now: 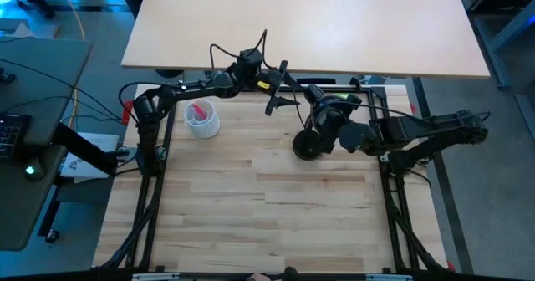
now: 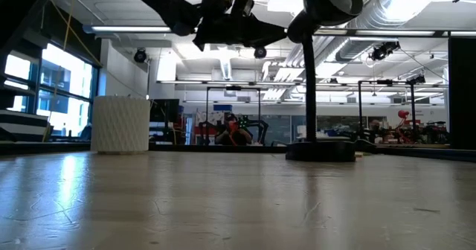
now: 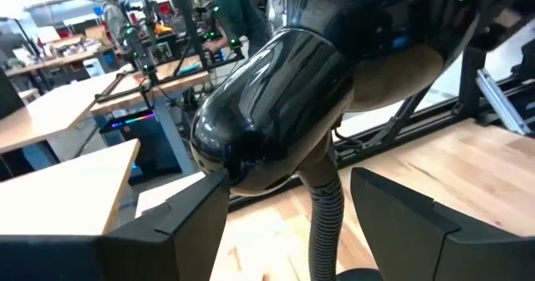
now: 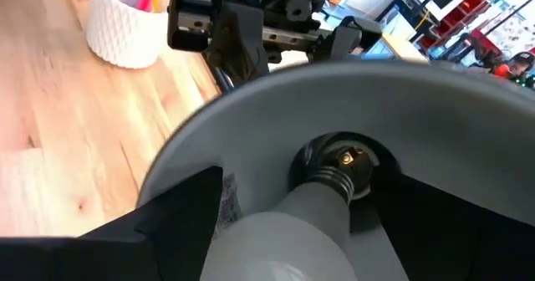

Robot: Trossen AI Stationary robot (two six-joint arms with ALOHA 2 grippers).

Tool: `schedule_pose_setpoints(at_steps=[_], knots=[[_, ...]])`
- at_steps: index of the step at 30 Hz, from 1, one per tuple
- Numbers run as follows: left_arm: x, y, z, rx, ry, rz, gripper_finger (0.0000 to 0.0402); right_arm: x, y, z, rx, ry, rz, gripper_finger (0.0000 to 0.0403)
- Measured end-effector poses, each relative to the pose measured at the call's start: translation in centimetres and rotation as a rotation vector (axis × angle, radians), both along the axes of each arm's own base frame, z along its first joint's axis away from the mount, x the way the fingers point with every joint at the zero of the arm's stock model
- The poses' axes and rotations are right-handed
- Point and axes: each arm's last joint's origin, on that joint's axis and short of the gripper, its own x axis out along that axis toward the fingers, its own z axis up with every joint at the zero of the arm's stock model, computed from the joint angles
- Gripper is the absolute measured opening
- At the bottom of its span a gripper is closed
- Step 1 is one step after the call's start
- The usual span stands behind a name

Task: Screw lightbulb
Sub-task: Insert the light bulb into the desk lamp

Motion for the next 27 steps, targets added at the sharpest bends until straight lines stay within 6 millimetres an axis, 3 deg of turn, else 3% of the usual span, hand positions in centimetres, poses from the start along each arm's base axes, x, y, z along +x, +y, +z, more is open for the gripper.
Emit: schedule_pose_setpoints(at_steps=[15,27], knots=[[-0.2,0.0,-0.6,-0.016,0.066,0.017,0.0245,0.0,1.4,0.5,-0.026,-0.072,-0.002,0.0307],[-3.2,-1.3,1.9,0.166,0.249,0.195,0.0245,-2.0,4.2,1.2,0.089,-0.195,0.069,0.0307]])
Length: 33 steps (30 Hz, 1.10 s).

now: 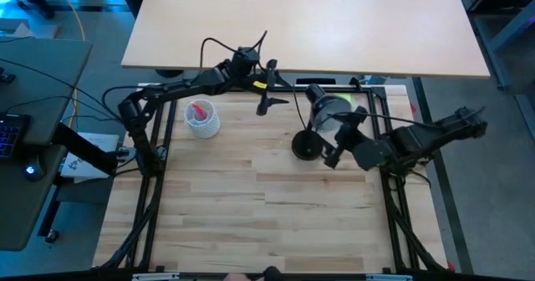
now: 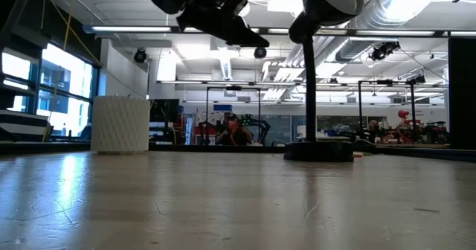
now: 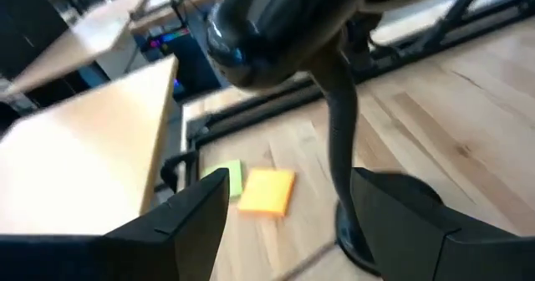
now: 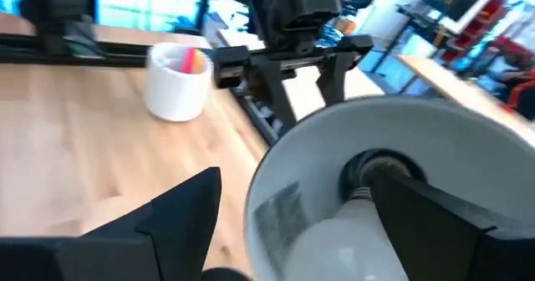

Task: Screw lightbulb
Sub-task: Insert the light bulb into the desk lamp

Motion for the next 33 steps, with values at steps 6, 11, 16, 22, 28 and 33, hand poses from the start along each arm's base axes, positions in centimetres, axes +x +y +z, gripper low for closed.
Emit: schedule_pose_setpoints(at_steps=[6,11,16,22,28,33], knots=[[-0.8,-0.4,-0.2,-0.013,0.093,0.026,0.0239,-1.9,0.9,-0.1,0.071,-0.022,0.006,0.0307],[-0.3,-1.0,-0.6,-0.018,0.103,0.007,0.0232,-2.3,0.7,-0.8,0.039,-0.023,-0.097,0.0307],[1.0,-2.0,-1.5,-0.017,0.103,-0.030,0.0232,-2.0,-0.4,-1.2,0.043,-0.040,-0.196,0.0307],[2.5,-3.2,-2.1,0.002,0.066,-0.069,0.0231,-1.4,-2.2,-1.4,0.163,-0.028,-0.241,0.0307],[3.7,-4.3,-2.5,0.024,0.022,-0.101,0.0231,-1.0,-3.6,-1.5,0.215,-0.019,-0.276,0.0307],[4.2,-5.4,-2.3,0.035,-0.002,-0.130,0.0231,-0.8,-4.2,-1.6,0.262,-0.011,-0.277,0.0303]])
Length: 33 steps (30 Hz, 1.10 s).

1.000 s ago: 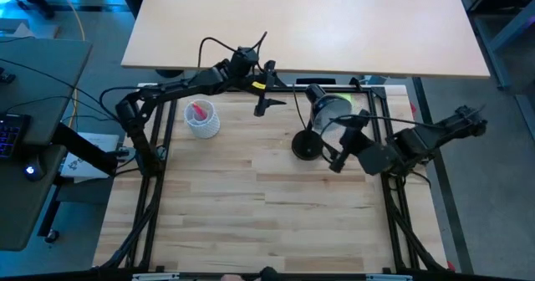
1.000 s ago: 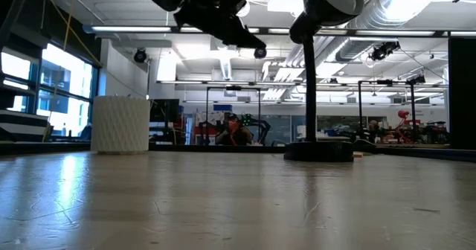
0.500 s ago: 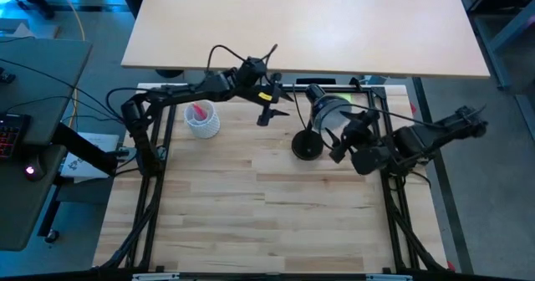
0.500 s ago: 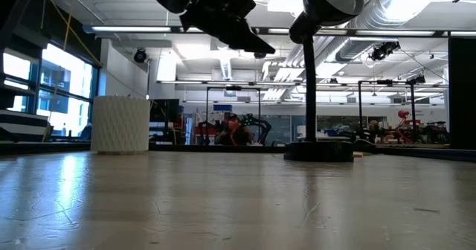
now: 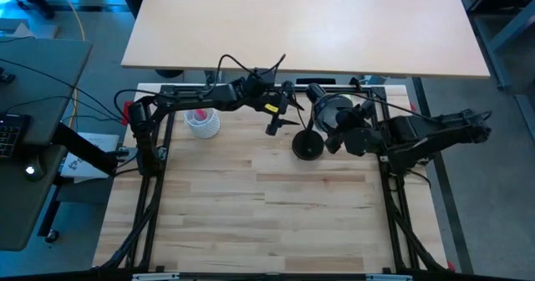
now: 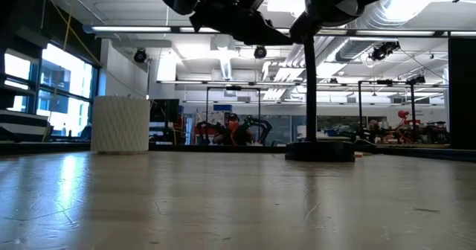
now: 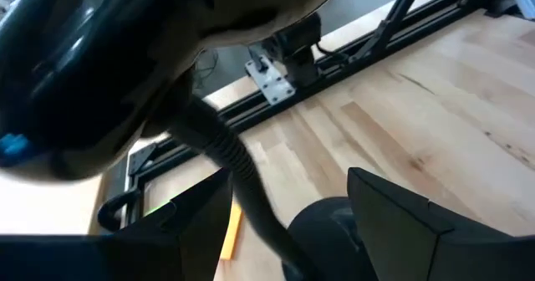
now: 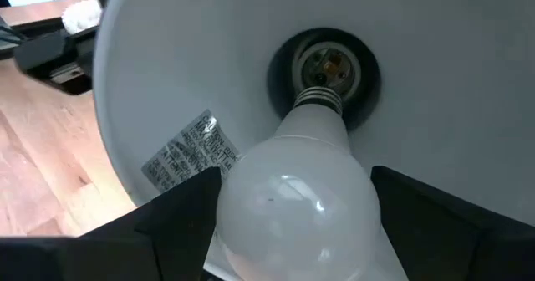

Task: Screw lightbulb
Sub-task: Insert the light bulb into the desk lamp

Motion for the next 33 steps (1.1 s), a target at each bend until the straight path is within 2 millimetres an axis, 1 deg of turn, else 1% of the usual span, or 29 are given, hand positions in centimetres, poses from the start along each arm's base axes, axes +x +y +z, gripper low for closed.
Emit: schedule_pose_setpoints(at_steps=[4,8,11,15,18,23,26,29,31,33], knots=[[0.2,-0.6,-0.1,0.011,0.010,0.011,0.0231,0.0,-0.1,0.0,0.007,0.000,0.001,0.0275],[0.0,-0.7,-0.4,0.064,0.075,0.114,0.0231,0.0,-0.1,0.0,0.006,0.003,0.002,0.0247],[-0.6,-0.5,-0.3,0.102,0.137,0.167,0.0231,-0.1,0.0,0.0,0.009,0.005,0.013,0.0241],[-1.9,0.4,-0.8,0.069,0.245,0.188,0.0231,-0.6,0.5,0.4,0.027,-0.011,0.057,0.0240],[-2.8,1.3,-1.6,0.037,0.325,0.216,0.0231,-1.3,1.4,0.7,0.039,-0.033,0.112,0.0239],[-4.2,1.7,-4.2,-0.017,0.420,0.264,0.0231,-2.3,3.2,1.3,0.066,-0.088,0.207,0.0239],[-4.4,0.8,-5.4,-0.025,0.452,0.268,0.0231,-2.8,4.3,1.5,0.081,-0.091,0.293,0.0238],[-4.2,-0.7,-6.4,-0.028,0.481,0.252,0.0231,-3.1,5.6,1.7,0.106,-0.071,0.437,0.0238],[-4.0,-1.7,-6.8,-0.015,0.486,0.250,0.0231,-3.2,6.5,1.8,0.130,-0.072,0.523,0.0238],[-3.6,-2.9,-6.8,0.012,0.478,0.251,0.0231,-3.3,7.0,1.9,0.131,-0.083,0.566,0.0238]])
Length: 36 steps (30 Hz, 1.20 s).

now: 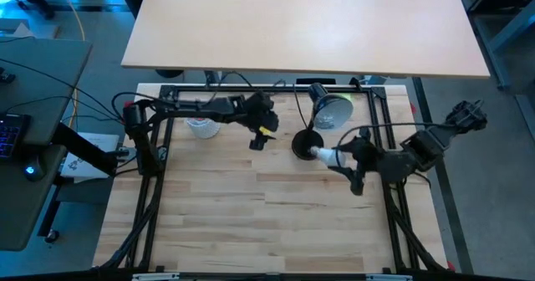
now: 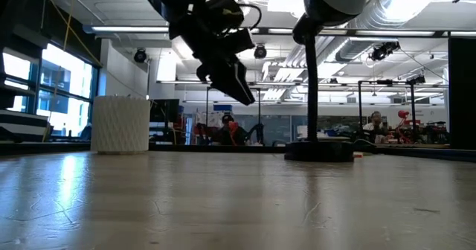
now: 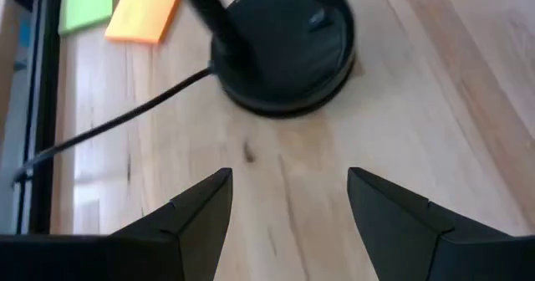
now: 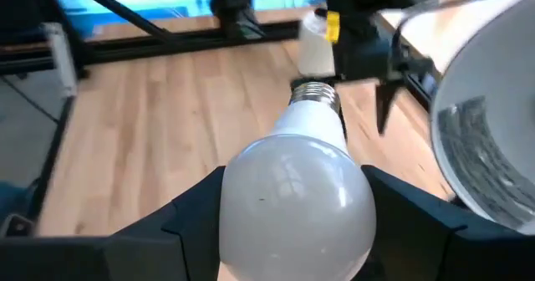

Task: Screw lightbulb
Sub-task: Insert the light bulb into the desk lamp

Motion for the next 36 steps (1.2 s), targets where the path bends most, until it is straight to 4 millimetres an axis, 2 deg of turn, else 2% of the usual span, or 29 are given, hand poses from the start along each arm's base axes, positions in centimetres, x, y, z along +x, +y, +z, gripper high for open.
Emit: schedule_pose_setpoints(at_steps=[4,7,12,14,19,22,25,30,36], knots=[[0.8,-2.3,0.2,0.016,-0.030,-0.013,0.0231,-0.2,0.6,0.0,0.015,-0.007,0.034,0.0238],[1.2,-4.6,1.3,0.007,-0.089,-0.046,0.0231,0.1,1.3,-0.5,0.043,0.017,0.083,0.0238],[0.2,-9.5,3.3,-0.024,-0.230,-0.132,0.0231,1.5,3.0,-3.8,0.088,0.040,0.212,0.0238],[-1.0,-10.8,2.7,-0.062,-0.337,-0.148,0.0231,1.9,3.5,-5.6,0.100,0.019,0.261,0.0238],[-4.8,-10.9,-1.2,-0.209,-0.598,-0.010,0.0231,2.9,3.4,-10.3,0.169,-0.106,0.311,0.0238],[-6.2,-11.3,-1.6,-0.346,-0.739,0.002,0.0231,3.3,2.6,-12.2,0.202,-0.236,0.310,0.0238],[-6.6,-12.7,-1.9,-0.399,-0.750,-0.081,0.0231,3.4,1.5,-13.3,0.206,-0.338,0.293,0.0238],[-6.0,-14.4,-0.6,-0.424,-0.789,-0.143,0.0231,3.6,0.0,-13.9,0.176,-0.427,0.256,0.0238],[-4.7,-14.4,2.1,-0.470,-0.860,-0.126,0.0233,3.9,-0.7,-13.9,0.201,-0.427,0.260,0.0238]])
